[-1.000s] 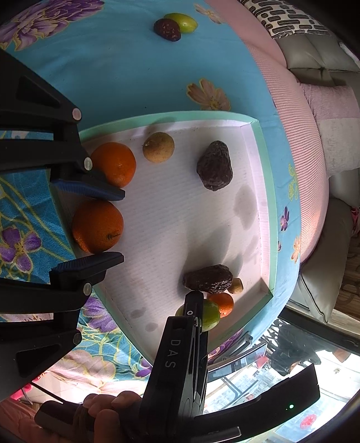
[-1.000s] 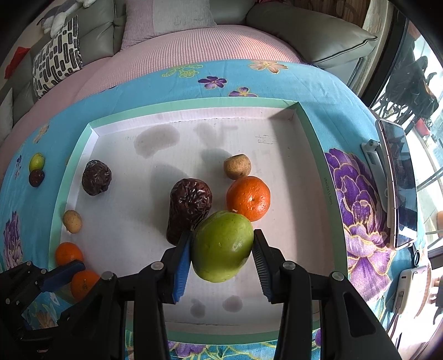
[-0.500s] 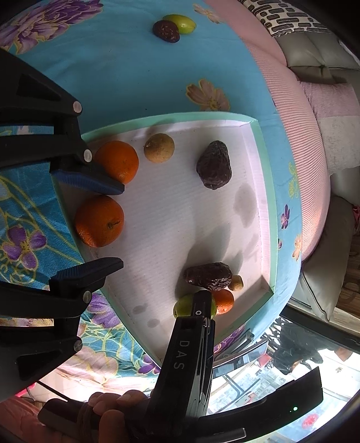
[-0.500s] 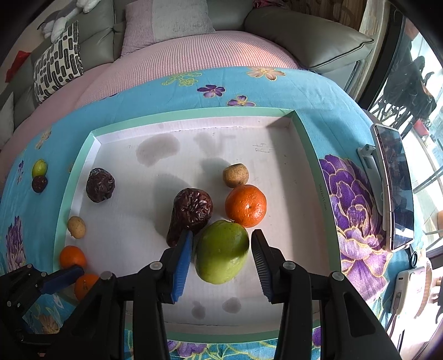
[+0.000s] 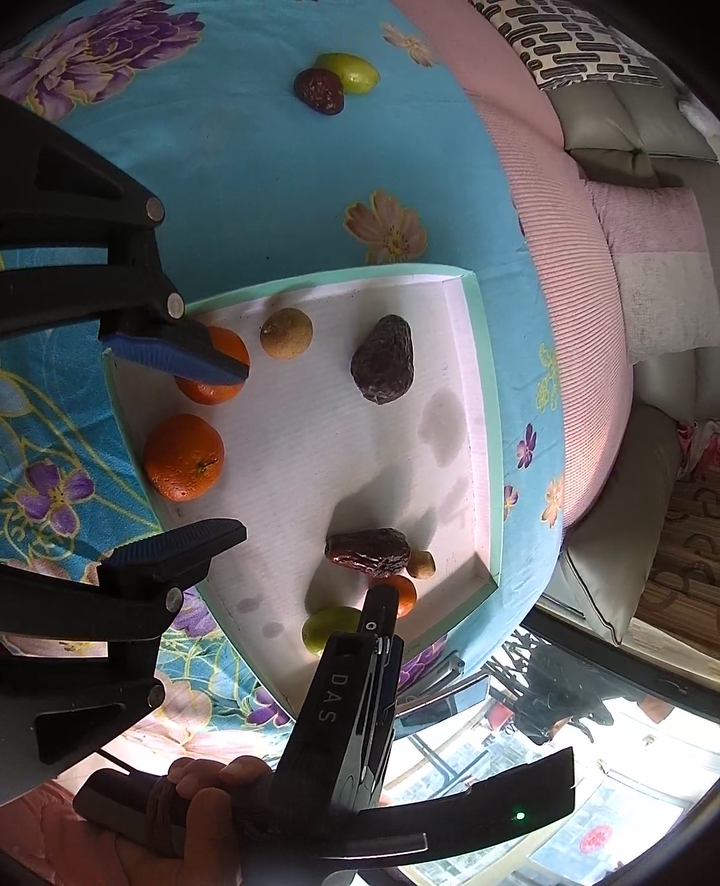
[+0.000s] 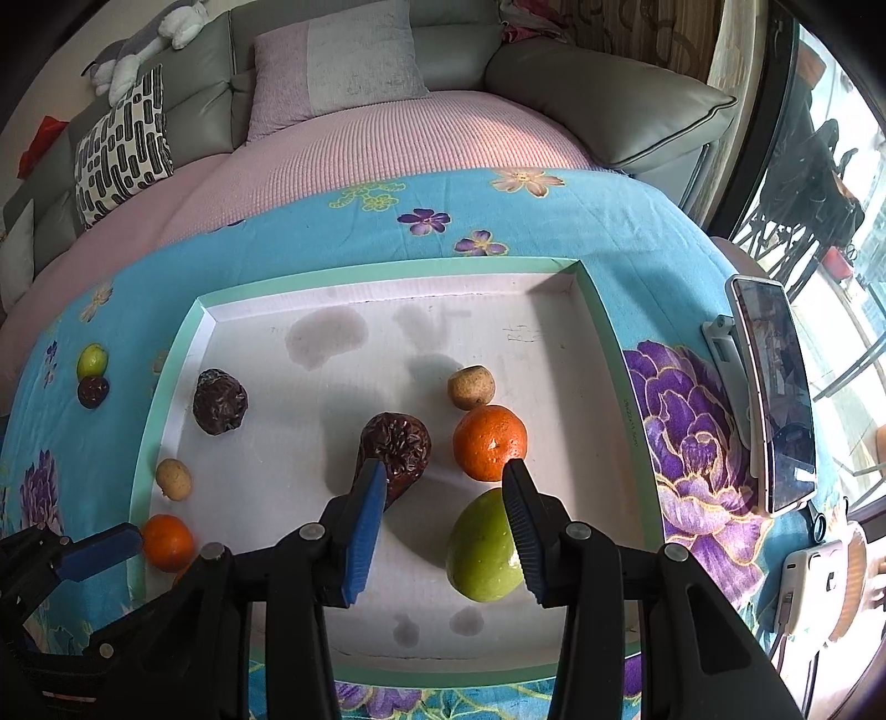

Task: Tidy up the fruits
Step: 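Release the pear with right gripper while left releases the orange in the tray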

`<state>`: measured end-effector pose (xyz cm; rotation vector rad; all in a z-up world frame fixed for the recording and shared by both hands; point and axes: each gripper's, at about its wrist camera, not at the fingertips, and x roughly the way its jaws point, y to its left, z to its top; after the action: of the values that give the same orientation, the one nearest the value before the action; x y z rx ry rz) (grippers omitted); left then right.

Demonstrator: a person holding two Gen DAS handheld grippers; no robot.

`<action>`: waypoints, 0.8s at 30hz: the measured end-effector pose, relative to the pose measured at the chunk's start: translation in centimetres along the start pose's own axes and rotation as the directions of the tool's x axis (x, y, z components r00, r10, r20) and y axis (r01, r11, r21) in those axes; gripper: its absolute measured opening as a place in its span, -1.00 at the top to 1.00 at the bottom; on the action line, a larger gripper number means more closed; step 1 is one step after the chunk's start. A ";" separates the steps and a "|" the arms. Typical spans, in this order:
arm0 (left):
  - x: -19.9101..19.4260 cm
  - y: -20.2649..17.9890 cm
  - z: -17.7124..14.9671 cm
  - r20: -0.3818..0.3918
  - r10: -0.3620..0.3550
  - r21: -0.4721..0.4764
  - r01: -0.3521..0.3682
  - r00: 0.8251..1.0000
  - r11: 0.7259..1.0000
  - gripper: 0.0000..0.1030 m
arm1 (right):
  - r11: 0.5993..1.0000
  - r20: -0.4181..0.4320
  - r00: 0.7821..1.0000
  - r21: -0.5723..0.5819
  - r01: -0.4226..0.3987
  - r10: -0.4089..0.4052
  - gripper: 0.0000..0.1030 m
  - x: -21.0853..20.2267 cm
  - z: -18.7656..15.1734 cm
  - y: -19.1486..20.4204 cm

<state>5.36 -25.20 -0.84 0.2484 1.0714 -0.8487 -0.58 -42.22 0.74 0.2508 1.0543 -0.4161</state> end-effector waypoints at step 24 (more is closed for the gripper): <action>-2.8 11.4 0.2 0.086 0.159 -0.348 -0.120 0.984 0.930 -0.11 | 0.995 0.031 0.999 -0.093 -0.026 0.029 0.13 -0.5 0.1 3.3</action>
<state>13.04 -16.37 -0.78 -0.0167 1.0620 -0.5303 0.77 -39.17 1.24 0.1754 1.0346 -0.3449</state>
